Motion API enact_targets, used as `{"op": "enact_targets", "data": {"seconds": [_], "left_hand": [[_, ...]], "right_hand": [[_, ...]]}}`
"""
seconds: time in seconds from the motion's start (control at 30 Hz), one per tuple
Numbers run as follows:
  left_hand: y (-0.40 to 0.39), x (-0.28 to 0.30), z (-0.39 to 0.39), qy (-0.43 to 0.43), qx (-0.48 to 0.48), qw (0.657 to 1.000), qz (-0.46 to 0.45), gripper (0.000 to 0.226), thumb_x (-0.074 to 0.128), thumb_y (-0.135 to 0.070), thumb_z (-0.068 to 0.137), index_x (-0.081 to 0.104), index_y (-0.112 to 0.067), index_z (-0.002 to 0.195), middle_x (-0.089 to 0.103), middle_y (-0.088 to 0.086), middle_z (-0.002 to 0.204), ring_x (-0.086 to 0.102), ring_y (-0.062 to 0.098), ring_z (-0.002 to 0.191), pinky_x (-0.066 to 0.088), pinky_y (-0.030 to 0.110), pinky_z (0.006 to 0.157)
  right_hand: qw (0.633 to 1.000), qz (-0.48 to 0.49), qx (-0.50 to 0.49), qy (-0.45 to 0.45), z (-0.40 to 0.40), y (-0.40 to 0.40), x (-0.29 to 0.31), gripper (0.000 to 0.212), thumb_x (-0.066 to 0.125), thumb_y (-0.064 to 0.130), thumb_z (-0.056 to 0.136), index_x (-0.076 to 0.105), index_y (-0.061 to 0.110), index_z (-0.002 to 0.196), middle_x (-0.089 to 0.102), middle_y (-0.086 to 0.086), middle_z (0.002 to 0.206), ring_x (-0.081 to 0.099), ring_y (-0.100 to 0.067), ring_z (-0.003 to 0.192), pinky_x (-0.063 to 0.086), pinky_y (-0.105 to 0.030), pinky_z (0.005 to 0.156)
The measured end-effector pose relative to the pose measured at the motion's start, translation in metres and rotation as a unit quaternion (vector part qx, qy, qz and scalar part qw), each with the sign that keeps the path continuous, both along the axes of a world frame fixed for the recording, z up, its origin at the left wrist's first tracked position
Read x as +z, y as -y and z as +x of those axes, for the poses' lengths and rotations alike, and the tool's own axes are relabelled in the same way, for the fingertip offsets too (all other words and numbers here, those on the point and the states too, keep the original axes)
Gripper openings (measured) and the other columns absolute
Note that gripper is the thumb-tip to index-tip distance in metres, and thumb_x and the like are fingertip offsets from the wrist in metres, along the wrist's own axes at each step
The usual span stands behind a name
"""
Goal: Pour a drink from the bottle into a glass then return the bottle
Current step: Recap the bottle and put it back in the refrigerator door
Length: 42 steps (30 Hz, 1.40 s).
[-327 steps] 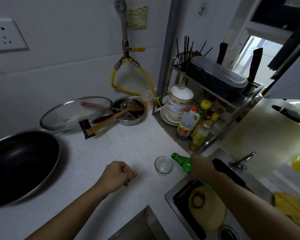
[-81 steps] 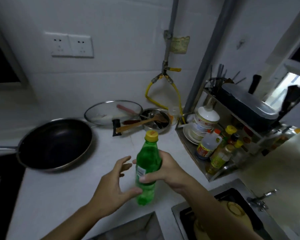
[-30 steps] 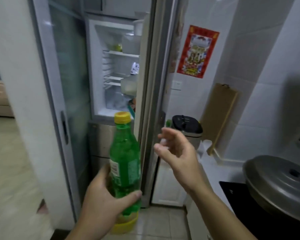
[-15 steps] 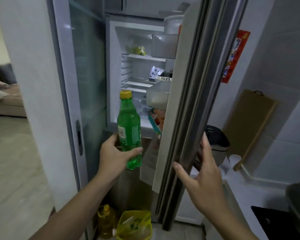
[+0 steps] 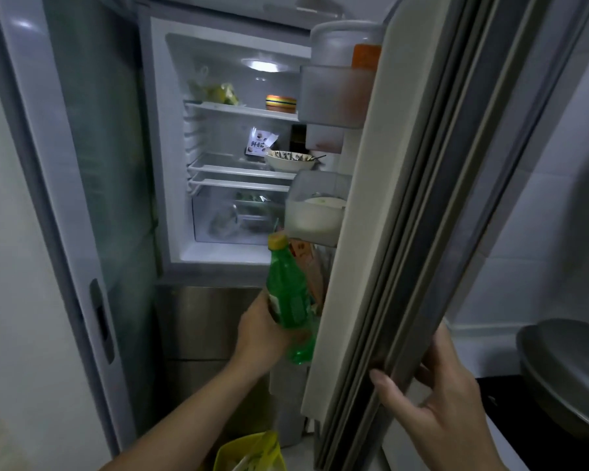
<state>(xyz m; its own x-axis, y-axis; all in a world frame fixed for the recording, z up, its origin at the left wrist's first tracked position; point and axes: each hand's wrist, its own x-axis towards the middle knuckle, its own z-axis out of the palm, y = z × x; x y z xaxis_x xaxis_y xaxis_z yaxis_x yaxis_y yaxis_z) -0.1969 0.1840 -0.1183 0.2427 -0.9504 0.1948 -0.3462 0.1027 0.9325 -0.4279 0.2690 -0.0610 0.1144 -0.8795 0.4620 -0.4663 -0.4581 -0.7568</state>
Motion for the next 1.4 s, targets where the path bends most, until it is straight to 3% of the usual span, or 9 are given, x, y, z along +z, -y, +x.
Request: {"op": "enact_targets", "data": {"seconds": [0.17,0.4,0.5,0.7,0.8,0.87,0.97,1.2,1.4], "left_hand": [[0.012,-0.004,0.003,0.116,-0.031,0.993,0.024,0.073,0.087,-0.057,0.05,0.058,-0.035,0.113,0.072,-0.013,0.108,0.067,0.01,0.1,0.058,0.04,0.087],[0.026,-0.012,0.011,0.172,-0.043,0.984,0.013,0.067,0.087,-0.052,0.054,0.06,-0.029,0.111,0.068,-0.006,0.11,0.053,0.023,0.11,0.048,0.046,0.095],[0.03,-0.015,0.02,0.192,-0.04,0.981,0.012,0.062,0.084,-0.052,0.059,0.059,-0.029,0.112,0.068,-0.006,0.111,0.051,0.023,0.11,0.043,0.038,0.091],[0.033,-0.01,0.048,0.289,-0.053,0.955,0.049,0.059,0.076,-0.046,0.075,0.054,-0.022,0.124,0.066,-0.001,0.121,0.045,0.033,0.119,0.041,0.04,0.096],[0.041,-0.014,0.065,0.298,-0.053,0.951,0.058,0.051,0.07,-0.037,0.082,0.053,-0.019,0.127,0.067,0.003,0.12,0.049,0.034,0.118,0.044,0.042,0.096],[0.048,-0.016,0.076,0.307,-0.058,0.948,0.063,0.042,0.064,-0.038,0.082,0.057,-0.021,0.12,0.069,0.002,0.115,0.053,0.033,0.113,0.045,0.042,0.095],[0.061,-0.022,0.094,0.335,-0.085,0.936,0.071,0.04,0.063,-0.043,0.076,0.06,-0.027,0.113,0.071,0.0,0.108,0.062,0.03,0.106,0.05,0.045,0.094],[0.044,-0.006,0.132,0.052,-0.016,0.998,0.023,0.026,0.067,-0.019,0.09,0.07,-0.022,0.116,0.072,-0.006,0.113,0.065,0.01,0.109,0.054,0.037,0.097],[-0.019,0.055,0.153,-0.092,0.033,0.989,-0.115,0.017,0.064,-0.016,0.093,0.074,-0.023,0.105,0.076,-0.007,0.098,0.07,0.003,0.095,0.055,0.028,0.086]], "right_hand": [[0.999,-0.006,-0.05,-0.004,0.011,-0.004,-0.005,0.095,0.083,0.014,0.069,0.035,0.03,0.149,0.065,0.025,0.112,0.068,0.001,0.097,0.056,-0.023,0.087],[0.996,-0.023,-0.085,-0.018,0.033,-0.006,-0.003,0.096,0.085,0.007,0.066,0.039,0.024,0.149,0.068,0.026,0.106,0.069,0.006,0.089,0.053,-0.008,0.082],[0.996,-0.026,-0.087,-0.014,0.047,-0.006,-0.003,0.094,0.085,0.007,0.065,0.042,0.023,0.147,0.068,0.026,0.108,0.068,0.009,0.089,0.049,-0.003,0.081],[0.993,-0.062,-0.094,-0.034,0.093,-0.009,-0.003,0.1,0.085,0.026,0.068,0.031,0.032,0.152,0.069,0.024,0.109,0.063,0.013,0.1,0.05,-0.01,0.09],[0.99,-0.089,-0.101,-0.051,0.12,-0.007,-0.001,0.103,0.075,0.043,0.07,0.018,0.03,0.156,0.057,0.035,0.111,0.055,0.025,0.099,0.04,0.004,0.089],[0.986,-0.106,-0.107,-0.073,0.137,-0.004,0.001,0.103,0.064,0.055,0.071,0.012,0.028,0.157,0.056,0.031,0.111,0.056,0.019,0.094,0.035,0.007,0.089],[0.981,-0.116,-0.115,-0.102,0.16,0.001,-0.001,0.105,0.057,0.062,0.073,-0.001,0.036,0.156,0.061,0.019,0.119,0.065,0.003,0.086,0.05,-0.01,0.084],[0.971,-0.146,-0.136,-0.131,0.197,0.016,-0.01,0.106,0.057,0.059,0.074,0.005,0.02,0.157,0.044,-0.008,0.152,0.063,-0.024,0.119,0.056,-0.034,0.092],[0.967,-0.178,-0.083,-0.159,0.214,0.034,-0.006,0.104,0.058,0.07,0.077,0.02,0.012,0.155,0.033,-0.004,0.159,0.051,-0.014,0.133,0.041,-0.015,0.099]]}}
